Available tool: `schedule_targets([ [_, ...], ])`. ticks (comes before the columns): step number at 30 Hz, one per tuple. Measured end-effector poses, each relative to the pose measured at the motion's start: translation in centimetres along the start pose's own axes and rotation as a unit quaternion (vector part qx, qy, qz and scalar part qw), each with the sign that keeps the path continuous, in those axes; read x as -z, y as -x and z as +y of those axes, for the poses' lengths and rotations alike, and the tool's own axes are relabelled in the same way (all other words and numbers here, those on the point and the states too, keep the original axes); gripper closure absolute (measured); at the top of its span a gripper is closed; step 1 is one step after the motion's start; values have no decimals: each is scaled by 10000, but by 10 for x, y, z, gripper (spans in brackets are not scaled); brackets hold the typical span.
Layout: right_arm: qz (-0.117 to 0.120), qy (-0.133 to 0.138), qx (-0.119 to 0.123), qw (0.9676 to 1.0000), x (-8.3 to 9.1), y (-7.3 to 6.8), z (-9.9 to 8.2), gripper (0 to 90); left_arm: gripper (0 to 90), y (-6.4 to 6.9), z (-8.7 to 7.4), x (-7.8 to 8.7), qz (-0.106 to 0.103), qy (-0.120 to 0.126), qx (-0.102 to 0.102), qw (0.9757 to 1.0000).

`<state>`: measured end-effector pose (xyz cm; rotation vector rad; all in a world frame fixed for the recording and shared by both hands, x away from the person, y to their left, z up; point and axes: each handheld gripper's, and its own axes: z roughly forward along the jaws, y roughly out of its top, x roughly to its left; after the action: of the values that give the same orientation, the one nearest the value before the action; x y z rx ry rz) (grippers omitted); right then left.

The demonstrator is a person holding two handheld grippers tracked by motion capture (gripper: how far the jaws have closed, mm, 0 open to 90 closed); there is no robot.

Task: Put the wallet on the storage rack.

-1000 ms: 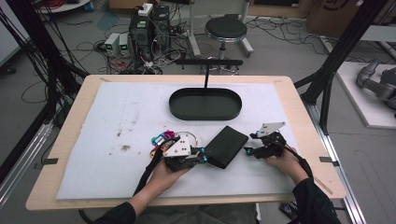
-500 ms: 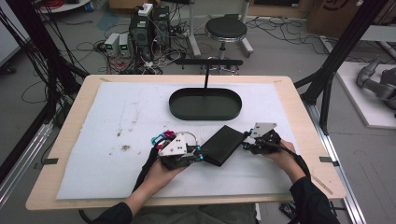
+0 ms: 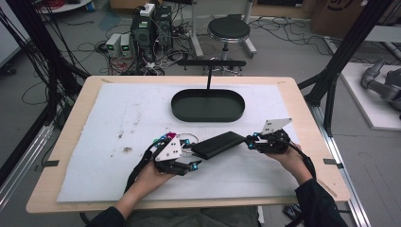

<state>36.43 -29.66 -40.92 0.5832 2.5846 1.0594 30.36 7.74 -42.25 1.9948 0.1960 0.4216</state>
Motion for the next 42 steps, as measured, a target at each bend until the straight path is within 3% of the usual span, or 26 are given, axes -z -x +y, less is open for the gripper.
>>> schedule_targets([
  [1,19,-19,28,10000,0,-2,3,756,396,6,5,4,95,-13,-399,9992],
  [2,24,-26,87,10000,-1,-3,5,761,402,7,7,5,96,-15,-559,9984],
  [3,71,-23,91,9999,-1,-3,7,763,407,7,7,5,96,-15,-559,9984],
  [6,118,-34,120,9999,-2,-5,10,769,406,11,11,0,185,-63,-848,9962],
  [10,178,-6,230,9996,-3,-8,14,771,468,11,8,-12,463,-479,-994,9928],
  [11,207,-12,236,9995,-3,-8,14,770,573,10,7,-16,627,-642,-1037,9905],
  [16,168,56,243,9995,-2,-8,15,769,710,8,10,-16,861,-688,-1191,9868],
  [18,150,138,235,9995,-1,-7,15,754,735,7,13,-14,845,-671,-1138,9876],
  [19,122,251,313,9991,0,-6,15,725,741,3,14,-11,727,-595,-1038,9901],
  [20,122,251,313,9991,0,-6,15,725,744,3,14,-11,727,-595,-1038,9901],
  [23,114,590,82,9982,6,-3,13,551,745,-5,14,-3,543,-322,-638,9960],
  [25,82,709,-94,9974,8,1,12,458,745,-7,15,0,443,-161,-496,9977],
  [26,82,709,-94,9974,8,1,12,458,745,-7,15,0,443,-161,-496,9977],
  [27,91,832,-225,9962,10,3,11,374,745,-10,17,4,312,-16,-368,9988],
  [31,283,1083,-391,9929,12,5,9,313,745,-14,19,9,47,183,-204,9996],
  [33,451,1258,-342,9904,14,4,10,311,744,-18,18,13,-165,314,0,9994],
  [35,539,1286,-345,9896,14,3,10,310,744,-20,18,14,-253,335,49,9991],
  [38,679,1329,-167,9887,10,-3,14,312,744,-22,19,16,-413,289,22,9987],
  [42,850,1367,47,9869,7,-12,22,376,743,-21,23,17,-442,237,-42,9987],
])
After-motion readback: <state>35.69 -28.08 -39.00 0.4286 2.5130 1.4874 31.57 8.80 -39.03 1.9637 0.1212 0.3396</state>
